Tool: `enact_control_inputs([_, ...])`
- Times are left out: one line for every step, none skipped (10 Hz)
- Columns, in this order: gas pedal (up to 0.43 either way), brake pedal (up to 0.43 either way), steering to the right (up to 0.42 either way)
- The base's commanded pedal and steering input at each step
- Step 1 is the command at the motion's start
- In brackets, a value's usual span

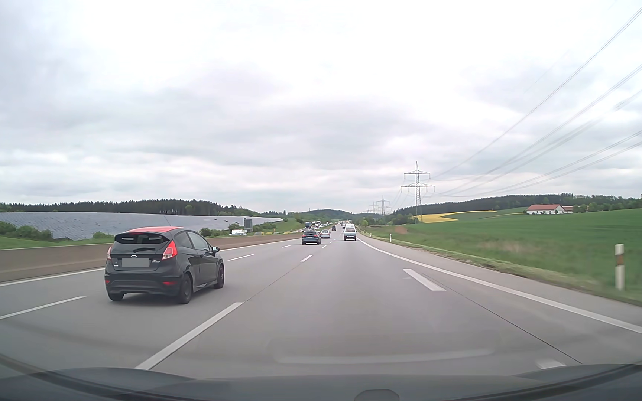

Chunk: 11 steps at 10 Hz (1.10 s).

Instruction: Follow the waypoints while adhering to traffic rules and regulations

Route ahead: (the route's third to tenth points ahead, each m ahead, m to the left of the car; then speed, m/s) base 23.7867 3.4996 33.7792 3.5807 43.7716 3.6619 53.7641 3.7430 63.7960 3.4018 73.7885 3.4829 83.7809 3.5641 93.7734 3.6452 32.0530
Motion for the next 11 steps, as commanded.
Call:
enact_control_inputs([0.189, 0.0, -0.003])
enact_control_inputs([0.189, 0.0, -0.003])
enact_control_inputs([0.189, 0.0, -0.003])
enact_control_inputs([0.189, 0.0, -0.003])
enact_control_inputs([0.189, 0.0, -0.003])
enact_control_inputs([0.189, 0.0, -0.003])
enact_control_inputs([0.189, 0.0, -0.003])
enact_control_inputs([0.189, 0.0, -0.003])
enact_control_inputs([0.189, 0.0, -0.003])
enact_control_inputs([0.189, 0.0, -0.003])
enact_control_inputs([0.189, 0.0, -0.004])
